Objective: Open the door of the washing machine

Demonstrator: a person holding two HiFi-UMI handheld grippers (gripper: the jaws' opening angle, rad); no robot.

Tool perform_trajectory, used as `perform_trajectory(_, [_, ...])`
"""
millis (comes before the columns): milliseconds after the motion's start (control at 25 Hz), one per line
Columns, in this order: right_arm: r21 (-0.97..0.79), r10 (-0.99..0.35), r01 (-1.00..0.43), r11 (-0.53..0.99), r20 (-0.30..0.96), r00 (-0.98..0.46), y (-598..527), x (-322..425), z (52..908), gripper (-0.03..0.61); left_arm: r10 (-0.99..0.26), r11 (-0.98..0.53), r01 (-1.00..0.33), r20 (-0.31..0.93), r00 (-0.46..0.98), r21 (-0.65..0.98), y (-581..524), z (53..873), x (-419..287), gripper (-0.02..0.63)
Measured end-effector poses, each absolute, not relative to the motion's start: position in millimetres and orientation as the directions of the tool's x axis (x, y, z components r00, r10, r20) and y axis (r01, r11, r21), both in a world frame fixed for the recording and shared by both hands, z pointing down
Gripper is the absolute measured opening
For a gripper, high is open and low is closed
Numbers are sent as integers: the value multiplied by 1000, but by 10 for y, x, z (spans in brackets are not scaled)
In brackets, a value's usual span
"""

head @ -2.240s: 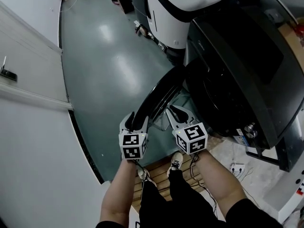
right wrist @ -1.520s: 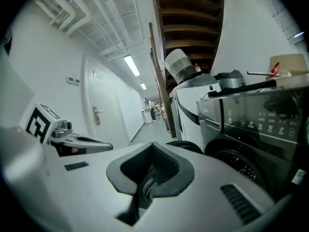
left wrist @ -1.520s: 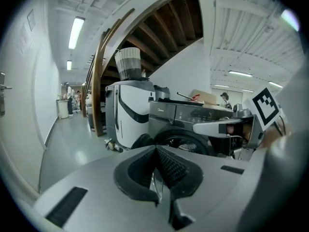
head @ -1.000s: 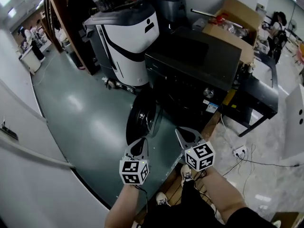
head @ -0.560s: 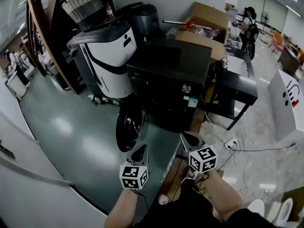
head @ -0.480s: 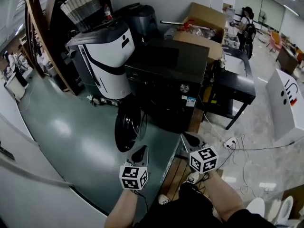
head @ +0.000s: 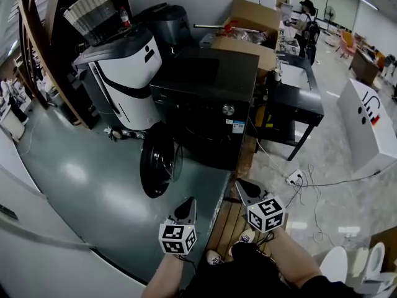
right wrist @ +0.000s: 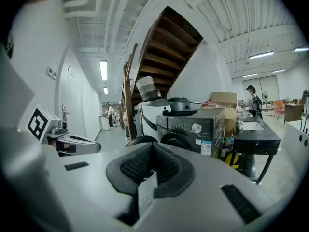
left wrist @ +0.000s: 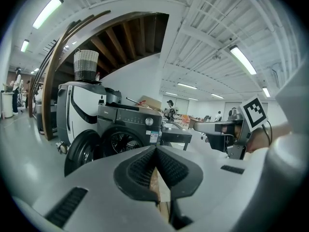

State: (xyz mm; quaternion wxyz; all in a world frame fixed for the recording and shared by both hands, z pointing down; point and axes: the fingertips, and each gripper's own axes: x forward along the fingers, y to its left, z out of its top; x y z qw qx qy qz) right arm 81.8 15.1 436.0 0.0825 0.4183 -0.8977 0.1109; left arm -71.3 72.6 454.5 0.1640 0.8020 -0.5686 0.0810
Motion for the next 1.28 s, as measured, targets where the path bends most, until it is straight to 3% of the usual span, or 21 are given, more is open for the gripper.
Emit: perform_trajectory(1280, [-147, -706, -744, 652, 242, -666, 303, 649, 4350, 17, -902, -282, -947, 294, 317, 156, 799, 4414, -802, 18])
